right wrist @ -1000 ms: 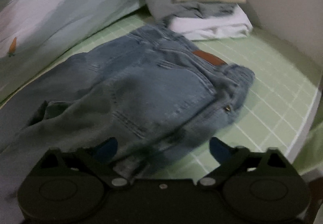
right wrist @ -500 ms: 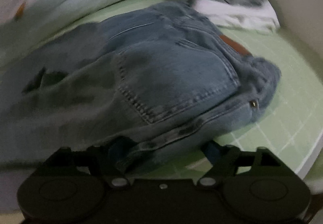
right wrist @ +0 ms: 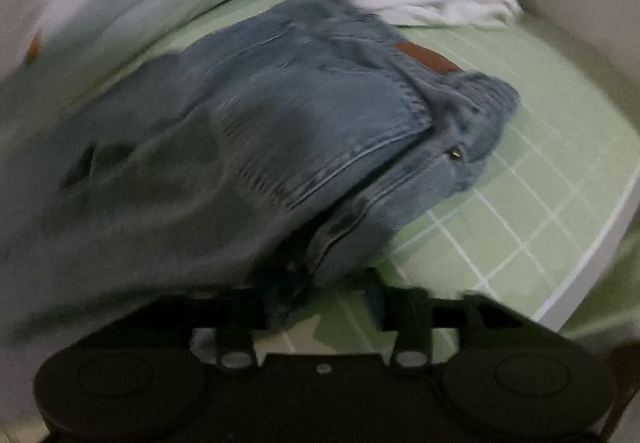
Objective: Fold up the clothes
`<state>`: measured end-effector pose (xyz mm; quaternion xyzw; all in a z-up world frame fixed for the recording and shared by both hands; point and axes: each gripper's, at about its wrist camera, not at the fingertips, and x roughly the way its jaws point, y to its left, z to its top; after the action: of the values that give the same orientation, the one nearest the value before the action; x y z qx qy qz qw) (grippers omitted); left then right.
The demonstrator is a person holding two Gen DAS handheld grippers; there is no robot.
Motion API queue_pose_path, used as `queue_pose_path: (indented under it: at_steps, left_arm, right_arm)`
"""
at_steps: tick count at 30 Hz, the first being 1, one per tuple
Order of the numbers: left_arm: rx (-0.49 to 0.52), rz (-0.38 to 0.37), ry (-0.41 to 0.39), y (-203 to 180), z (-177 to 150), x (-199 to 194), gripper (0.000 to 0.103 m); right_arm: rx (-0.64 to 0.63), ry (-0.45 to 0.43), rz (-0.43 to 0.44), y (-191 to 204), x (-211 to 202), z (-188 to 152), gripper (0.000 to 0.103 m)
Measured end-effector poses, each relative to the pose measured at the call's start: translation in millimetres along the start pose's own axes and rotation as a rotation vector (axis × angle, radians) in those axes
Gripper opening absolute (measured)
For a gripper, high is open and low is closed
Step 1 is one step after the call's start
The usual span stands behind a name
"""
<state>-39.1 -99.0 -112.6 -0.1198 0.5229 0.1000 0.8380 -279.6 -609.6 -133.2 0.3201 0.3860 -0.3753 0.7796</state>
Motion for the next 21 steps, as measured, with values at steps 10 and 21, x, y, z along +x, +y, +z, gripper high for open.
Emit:
queue_pose_path:
  at_steps: [10, 21]
  left_arm:
    - [-0.115, 0.072, -0.026, 53.6, 48.6, 26.2, 0.089]
    - [-0.126, 0.123, -0.054, 76.5, 82.5, 53.8, 0.055]
  right_arm:
    - [0.277, -0.058, -0.082, -21.2, 14.1, 24.7, 0.088]
    - [0.53, -0.186, -0.102, -47.2, 13.9, 43.4, 0.084]
